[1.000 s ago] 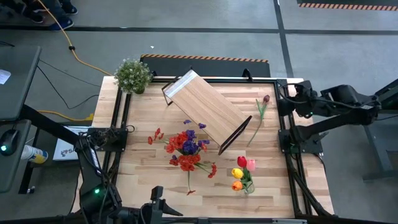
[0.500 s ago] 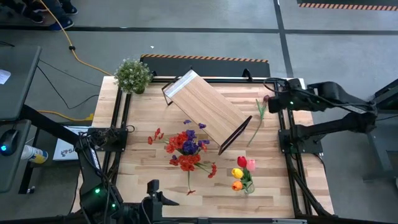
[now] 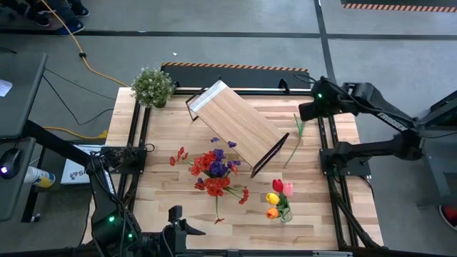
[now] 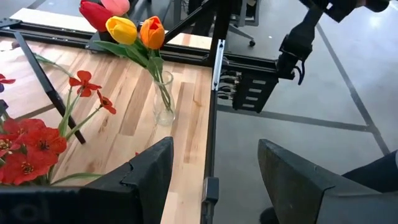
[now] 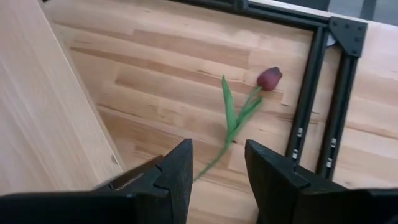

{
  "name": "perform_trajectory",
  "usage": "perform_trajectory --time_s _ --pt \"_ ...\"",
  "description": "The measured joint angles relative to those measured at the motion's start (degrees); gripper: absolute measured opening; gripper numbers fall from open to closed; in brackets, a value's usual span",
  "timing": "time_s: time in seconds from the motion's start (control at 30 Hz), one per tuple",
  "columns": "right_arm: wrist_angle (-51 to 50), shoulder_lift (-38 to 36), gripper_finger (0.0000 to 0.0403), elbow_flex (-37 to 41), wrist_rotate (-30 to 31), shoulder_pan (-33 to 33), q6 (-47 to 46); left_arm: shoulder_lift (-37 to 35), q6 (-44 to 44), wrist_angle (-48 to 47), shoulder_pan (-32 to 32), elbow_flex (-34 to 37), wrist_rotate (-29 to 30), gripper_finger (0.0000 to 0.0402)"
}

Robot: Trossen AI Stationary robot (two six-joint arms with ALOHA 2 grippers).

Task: Pick and place flowers into a vace then onto a shelf
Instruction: Put the dark red tulip into the right transparent vase

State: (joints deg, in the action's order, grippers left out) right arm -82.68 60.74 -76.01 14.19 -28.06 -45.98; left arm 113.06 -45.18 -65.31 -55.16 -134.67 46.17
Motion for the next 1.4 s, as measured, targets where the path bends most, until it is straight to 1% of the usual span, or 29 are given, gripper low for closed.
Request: perform_trajectory --time_s 0.1,0.27,0.33,0.5,0.57,0.73,0.93,1.03,1.23,1.4 --pt "1.3 1.5 0.0138 0.0 -2.7 -3.0 2.5 0.0 -0.1 0.0 0.0 0.0 0.0 0.0266" --pt "0.5 4.3 0.0138 0.9 -6.0 -6.9 6.0 0.0 -0.2 0.0 0.0 0.0 0.0 0.0266" --pt "1.5 4.3 0.0138 4.6 -8.0 -8.5 6.5 0.0 -0.4 0.0 0.0 0.0 0.0 0.0266" --pt "4.7 2.2 0.0138 19.2 -9.5 -12.1 7.5 0.0 -0.8 0.1 0.0 0.0 0.0 0.0266" --pt "5.9 1.1 0.0138 23.9 -10.8 -12.8 8.8 0.0 -0.8 0.0 0.0 0.0 0.0 0.0266" --pt "10.7 -2.4 0.0138 31.3 -11.9 -13.0 8.7 -0.3 -1.1 0.1 0.0 0.0 0.6 0.0266" --pt "22.3 -6.9 0.0138 38.0 -15.9 -13.0 4.0 -0.3 -2.9 0.1 0.0 0.0 0.7 0.0266" --pt "26.2 -7.7 0.0138 39.9 -15.8 -13.0 2.7 -0.3 -3.2 0.1 0.0 0.0 0.7 0.0266" --pt "28.8 -7.1 0.0138 41.8 -13.1 -13.0 1.5 -0.3 -3.2 0.1 0.0 0.0 0.8 0.0266" --pt "33.1 -7.1 0.0138 43.2 -12.6 -13.0 0.4 -0.3 -3.2 0.0 0.0 0.0 0.8 0.0266"
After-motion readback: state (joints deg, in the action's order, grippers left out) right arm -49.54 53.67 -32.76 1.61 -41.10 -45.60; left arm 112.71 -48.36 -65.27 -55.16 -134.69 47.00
